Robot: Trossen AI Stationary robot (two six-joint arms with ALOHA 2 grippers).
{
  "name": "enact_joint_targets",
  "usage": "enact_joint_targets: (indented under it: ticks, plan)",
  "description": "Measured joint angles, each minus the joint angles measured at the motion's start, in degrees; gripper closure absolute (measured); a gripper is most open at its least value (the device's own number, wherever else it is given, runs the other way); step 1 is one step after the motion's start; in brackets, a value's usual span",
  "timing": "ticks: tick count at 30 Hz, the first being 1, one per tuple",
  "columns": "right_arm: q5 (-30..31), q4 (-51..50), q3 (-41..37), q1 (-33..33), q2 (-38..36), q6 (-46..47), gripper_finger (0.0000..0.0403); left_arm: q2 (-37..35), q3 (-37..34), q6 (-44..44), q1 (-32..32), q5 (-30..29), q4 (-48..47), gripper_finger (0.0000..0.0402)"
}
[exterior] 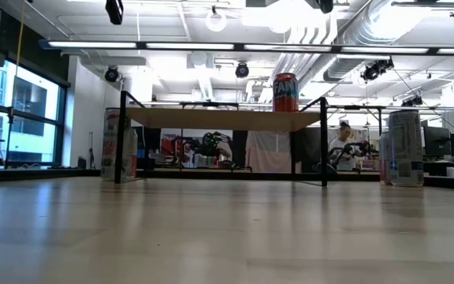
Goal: Place canned beverage on shelf
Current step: Put the orange soda can on the shelf
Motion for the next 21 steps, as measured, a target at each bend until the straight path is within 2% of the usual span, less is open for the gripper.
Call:
enact_joint_targets:
  ticks: [7,11,14,18,21]
  plan:
    - [0.05,-0.02,0.00,0.00,0.00,0.66,0.0402,0.11,1.48,1.11,0.00,0.58,-0.02,0.0250]
    - [0.43,-0.02,0.00,-0.03,0.00,1.00,0.0393,0.20,3.58,3.95,0.00,1.68,-0.14,0.0206]
    - [0.42,-0.02,0.00,-0.04,0.00,0.15,0.0368,0.20,5.10,5.74,0.00,3.68,0.01,0.0187]
    - [-0.42,-0.02,0.00,0.16,0.00,-2.87,0.0332,0.20,6.31,8.62,-0.10,4.36,0.09,0.0183]
    - [-5.48,0.30,0.00,0.39,0.00,-8.50,0.0321,0.20,6.45,9.25,-0.15,5.53,0.42,0.0185]
